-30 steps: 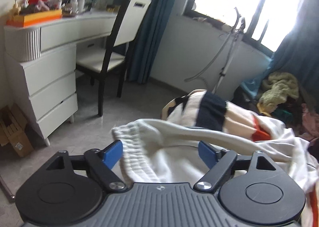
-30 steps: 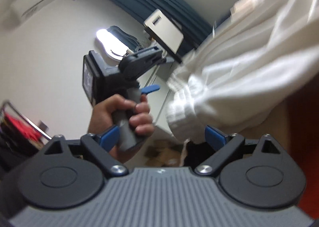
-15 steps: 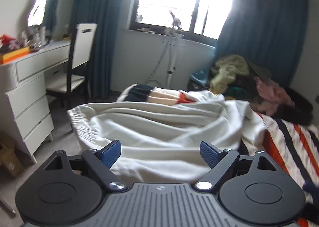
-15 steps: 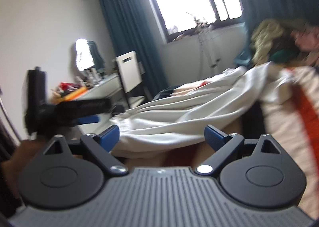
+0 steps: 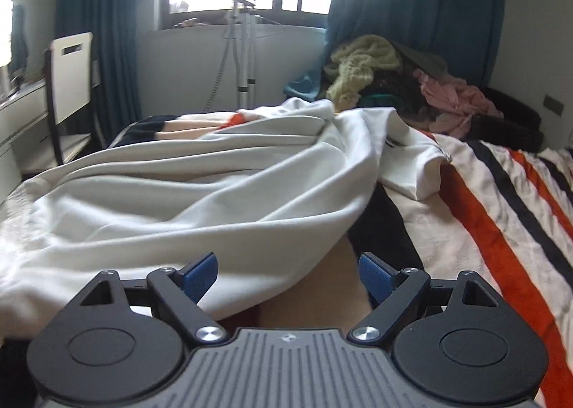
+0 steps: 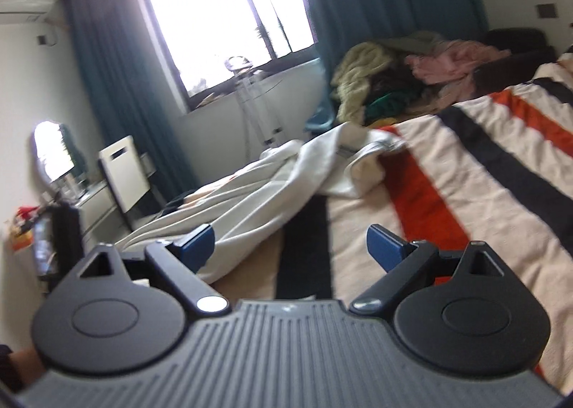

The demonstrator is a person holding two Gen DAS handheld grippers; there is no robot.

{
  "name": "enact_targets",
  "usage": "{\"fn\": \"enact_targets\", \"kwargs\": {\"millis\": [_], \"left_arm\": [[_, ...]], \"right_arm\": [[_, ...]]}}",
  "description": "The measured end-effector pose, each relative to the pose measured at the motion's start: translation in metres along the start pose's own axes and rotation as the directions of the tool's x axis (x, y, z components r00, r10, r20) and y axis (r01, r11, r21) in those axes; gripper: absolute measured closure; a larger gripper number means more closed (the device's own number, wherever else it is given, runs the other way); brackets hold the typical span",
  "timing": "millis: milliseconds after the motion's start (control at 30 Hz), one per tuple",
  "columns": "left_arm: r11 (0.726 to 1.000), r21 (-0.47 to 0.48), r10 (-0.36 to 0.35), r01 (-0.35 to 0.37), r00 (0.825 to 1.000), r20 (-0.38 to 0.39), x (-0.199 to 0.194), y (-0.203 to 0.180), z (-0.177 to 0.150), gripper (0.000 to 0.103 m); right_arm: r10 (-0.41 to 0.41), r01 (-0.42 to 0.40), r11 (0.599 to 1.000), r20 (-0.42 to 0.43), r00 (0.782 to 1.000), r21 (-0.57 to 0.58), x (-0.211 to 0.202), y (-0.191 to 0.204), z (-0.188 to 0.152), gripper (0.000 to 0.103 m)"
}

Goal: Fold clothes

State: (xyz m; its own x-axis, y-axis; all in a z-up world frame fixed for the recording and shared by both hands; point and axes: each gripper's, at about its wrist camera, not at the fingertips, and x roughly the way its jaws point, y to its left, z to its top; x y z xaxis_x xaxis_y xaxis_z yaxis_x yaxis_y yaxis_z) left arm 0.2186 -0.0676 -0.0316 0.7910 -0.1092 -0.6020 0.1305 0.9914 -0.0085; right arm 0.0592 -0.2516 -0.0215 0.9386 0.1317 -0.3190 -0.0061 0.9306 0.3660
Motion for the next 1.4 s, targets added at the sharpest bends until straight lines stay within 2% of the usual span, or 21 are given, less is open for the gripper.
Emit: {"fn": "enact_targets", "kwargs": {"millis": [67, 167, 267, 333, 400, 500, 567, 667, 700, 733, 833, 933, 1100, 1167, 1300, 1400], "left_arm": [[0.999, 0.031, -0.031, 0.032, 0.999, -0.005, 0.037, -0.02, 0.009, 0.016], [0.999, 0.007, -0.04, 0.04, 0.999, 0.012, 0.091, -0.044, 0.025, 0.015], [0.999, 0.015, -0.037, 0.037, 0.999, -0.011, 0.145, -0.064, 0.044, 0.015], [0.998, 0.064, -0.025, 0.025, 1.0, -0.001, 0.175, -0.076, 0.054, 0.015], [0.994, 0.11, -0.006, 0.006, 1.0, -0.002, 0.201, -0.085, 0.063, 0.015], [0.987, 0.158, 0.032, -0.031, 0.999, -0.005, 0.23, -0.096, 0.072, 0.017], [0.981, 0.184, 0.068, -0.066, 0.998, -0.004, 0.243, -0.105, 0.077, 0.026], [0.976, 0.191, 0.108, -0.101, 0.994, -0.028, 0.25, -0.114, 0.083, 0.06], [0.975, 0.192, 0.119, -0.11, 0.992, -0.033, 0.25, -0.117, 0.085, 0.078], [0.974, 0.193, 0.126, -0.117, 0.991, -0.036, 0.248, -0.118, 0.086, 0.089], [0.98, 0.183, 0.093, -0.082, 0.994, -0.055, 0.228, -0.117, 0.092, 0.096], [0.984, 0.168, 0.061, -0.053, 0.997, -0.045, 0.193, -0.118, 0.098, 0.096], [0.991, 0.134, 0.003, 0.001, 1.0, -0.029, 0.105, -0.104, 0.092, 0.097], [0.993, 0.115, -0.014, 0.017, 0.999, -0.029, 0.07, -0.095, 0.081, 0.097], [0.997, 0.063, -0.043, 0.045, 0.999, -0.032, 0.0, -0.067, 0.05, 0.097], [0.996, 0.051, -0.072, 0.072, 0.997, -0.003, -0.055, -0.043, 0.02, 0.097]], "right_arm": [[-0.05, 0.05, 0.999, 0.029, 0.998, 0.006, 0.007, -0.011, 0.001, 0.01], [-0.138, 0.132, 0.988, 0.075, 0.988, 0.079, 0.012, -0.039, 0.005, 0.01], [-0.238, 0.217, 0.962, 0.115, 0.964, 0.167, 0.021, -0.071, 0.007, 0.01], [-0.29, 0.256, 0.941, 0.138, 0.947, 0.222, 0.031, -0.089, 0.0, 0.01], [-0.355, 0.317, 0.908, 0.099, 0.93, 0.274, 0.049, -0.104, -0.01, 0.008], [-0.376, 0.345, 0.902, 0.081, 0.923, 0.259, 0.065, -0.105, -0.019, 0.009], [-0.39, 0.363, 0.898, 0.07, 0.918, 0.248, 0.076, -0.105, -0.025, 0.01], [-0.411, 0.389, 0.891, 0.053, 0.91, 0.232, 0.093, -0.105, -0.033, 0.01], [-0.418, 0.398, 0.889, 0.047, 0.907, 0.227, 0.098, -0.105, -0.036, 0.01], [-0.425, 0.406, 0.886, 0.042, 0.904, 0.222, 0.104, -0.105, -0.039, 0.01], [-0.453, 0.437, 0.873, 0.027, 0.891, 0.215, 0.114, -0.107, -0.047, 0.01], [-0.435, 0.42, 0.889, 0.046, 0.899, 0.184, 0.106, -0.098, -0.05, 0.01], [-0.406, 0.39, 0.909, 0.096, 0.909, 0.145, 0.087, -0.087, -0.051, 0.01], [-0.428, 0.413, 0.901, 0.113, 0.897, 0.135, 0.078, -0.085, -0.049, 0.01], [-0.397, 0.386, 0.917, 0.129, 0.909, 0.104, 0.058, -0.077, -0.046, 0.01], [-0.373, 0.365, 0.927, 0.14, 0.917, 0.08, 0.044, -0.071, -0.044, 0.01]]}}
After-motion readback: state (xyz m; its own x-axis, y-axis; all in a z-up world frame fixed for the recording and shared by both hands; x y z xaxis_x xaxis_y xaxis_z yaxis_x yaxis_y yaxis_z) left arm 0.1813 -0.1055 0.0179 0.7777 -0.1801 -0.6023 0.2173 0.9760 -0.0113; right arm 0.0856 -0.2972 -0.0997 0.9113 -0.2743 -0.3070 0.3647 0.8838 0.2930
